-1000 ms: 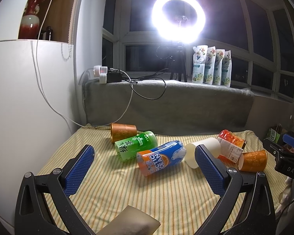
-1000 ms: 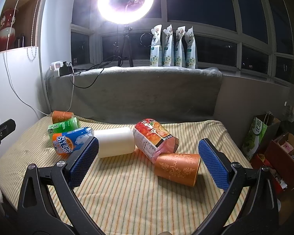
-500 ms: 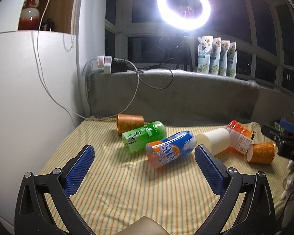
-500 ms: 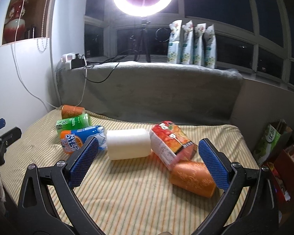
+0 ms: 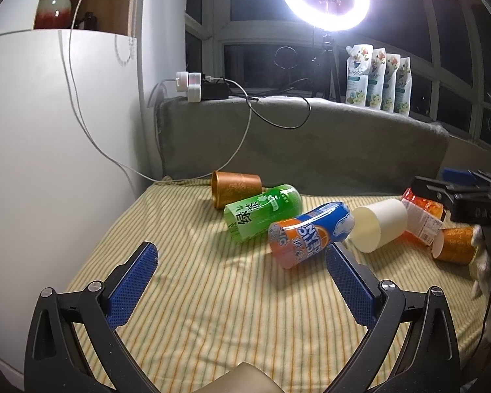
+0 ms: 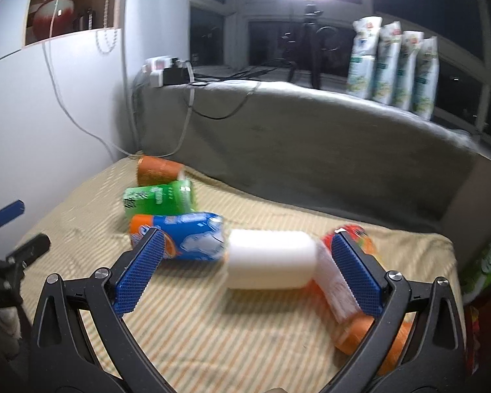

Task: Flip cup upright
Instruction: 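Reach the right gripper to the tipped orange RONGZHUA cup and close on it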

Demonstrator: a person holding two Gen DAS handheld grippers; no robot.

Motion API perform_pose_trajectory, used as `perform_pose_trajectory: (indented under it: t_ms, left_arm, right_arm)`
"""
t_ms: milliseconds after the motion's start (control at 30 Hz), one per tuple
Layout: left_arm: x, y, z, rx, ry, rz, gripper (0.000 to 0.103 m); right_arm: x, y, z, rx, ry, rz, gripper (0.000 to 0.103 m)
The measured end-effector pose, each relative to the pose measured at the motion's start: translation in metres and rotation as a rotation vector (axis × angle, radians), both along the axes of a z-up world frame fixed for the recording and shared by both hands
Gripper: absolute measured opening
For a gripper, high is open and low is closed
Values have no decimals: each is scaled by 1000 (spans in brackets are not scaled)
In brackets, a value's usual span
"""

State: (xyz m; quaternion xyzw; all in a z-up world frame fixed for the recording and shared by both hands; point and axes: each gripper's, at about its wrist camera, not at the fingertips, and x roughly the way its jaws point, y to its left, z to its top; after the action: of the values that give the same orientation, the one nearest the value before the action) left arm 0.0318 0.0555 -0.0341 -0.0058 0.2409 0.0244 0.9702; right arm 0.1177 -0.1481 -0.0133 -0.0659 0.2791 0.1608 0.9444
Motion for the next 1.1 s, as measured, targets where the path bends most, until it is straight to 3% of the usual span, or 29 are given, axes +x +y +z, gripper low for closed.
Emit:
perform_pose_trajectory:
  t_ms: [367,667,1100]
  left_arm:
    - [11,21,-11,-15,56,18,102]
    - [22,47,-25,-38,115,67,102]
    - [38,75,-33,-79,155,137,102]
  right_arm:
    - [75,84,13,-163,41,278,101]
    - [142,164,-19,-343,155,507,96]
    - [191,222,-59,-493,254,672,93]
